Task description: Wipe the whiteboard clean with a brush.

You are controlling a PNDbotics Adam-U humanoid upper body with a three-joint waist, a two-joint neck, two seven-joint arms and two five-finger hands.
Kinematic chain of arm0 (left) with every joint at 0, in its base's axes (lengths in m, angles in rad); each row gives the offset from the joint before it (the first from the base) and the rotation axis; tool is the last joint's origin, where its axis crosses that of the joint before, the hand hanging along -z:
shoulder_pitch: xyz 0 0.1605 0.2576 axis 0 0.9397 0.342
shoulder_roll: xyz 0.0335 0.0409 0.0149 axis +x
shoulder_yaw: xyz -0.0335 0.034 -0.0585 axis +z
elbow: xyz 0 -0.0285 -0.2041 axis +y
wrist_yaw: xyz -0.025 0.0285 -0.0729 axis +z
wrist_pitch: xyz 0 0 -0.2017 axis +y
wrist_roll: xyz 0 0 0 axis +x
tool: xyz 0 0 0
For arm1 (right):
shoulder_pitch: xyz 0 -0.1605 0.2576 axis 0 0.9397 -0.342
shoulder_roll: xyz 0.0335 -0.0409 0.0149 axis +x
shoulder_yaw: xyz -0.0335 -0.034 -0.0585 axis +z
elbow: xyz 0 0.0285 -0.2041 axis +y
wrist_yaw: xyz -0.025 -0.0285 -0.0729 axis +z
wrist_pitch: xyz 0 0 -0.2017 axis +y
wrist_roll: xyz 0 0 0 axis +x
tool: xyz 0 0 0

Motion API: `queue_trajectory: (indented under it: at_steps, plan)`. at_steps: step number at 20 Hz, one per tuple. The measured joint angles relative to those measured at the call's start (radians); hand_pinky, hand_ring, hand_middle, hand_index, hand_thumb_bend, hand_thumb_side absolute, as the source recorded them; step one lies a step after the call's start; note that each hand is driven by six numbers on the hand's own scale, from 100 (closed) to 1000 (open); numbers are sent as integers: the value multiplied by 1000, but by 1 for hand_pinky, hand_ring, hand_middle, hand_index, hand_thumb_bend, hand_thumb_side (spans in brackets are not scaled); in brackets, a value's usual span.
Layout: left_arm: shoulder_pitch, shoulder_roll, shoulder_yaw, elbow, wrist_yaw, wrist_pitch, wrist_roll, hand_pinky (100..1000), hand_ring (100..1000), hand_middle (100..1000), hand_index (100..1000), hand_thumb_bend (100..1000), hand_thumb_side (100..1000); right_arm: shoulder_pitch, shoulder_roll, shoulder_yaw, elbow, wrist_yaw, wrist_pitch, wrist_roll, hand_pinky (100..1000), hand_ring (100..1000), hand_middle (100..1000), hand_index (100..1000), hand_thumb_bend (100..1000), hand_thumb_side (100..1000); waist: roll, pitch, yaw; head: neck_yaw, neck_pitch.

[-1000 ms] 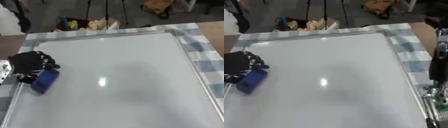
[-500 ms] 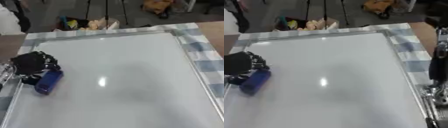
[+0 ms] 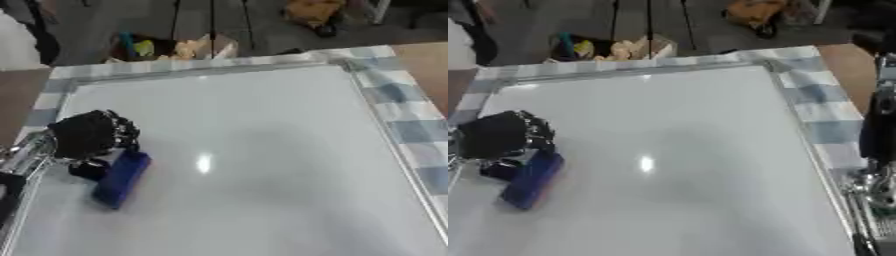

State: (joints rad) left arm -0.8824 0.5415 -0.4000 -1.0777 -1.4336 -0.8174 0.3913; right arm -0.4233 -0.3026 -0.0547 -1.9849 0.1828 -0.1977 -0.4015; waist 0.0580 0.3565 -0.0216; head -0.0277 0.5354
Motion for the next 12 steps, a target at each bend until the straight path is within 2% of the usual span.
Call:
queue_trajectory:
  at_steps: [12]
  plan:
    - [3, -36, -80, -86, 155, -70, -76, 278, 522, 442, 584, 100, 565, -8, 0, 0, 0, -2, 0, 0, 778, 863, 633, 786, 100, 851, -2, 4, -6, 0, 0]
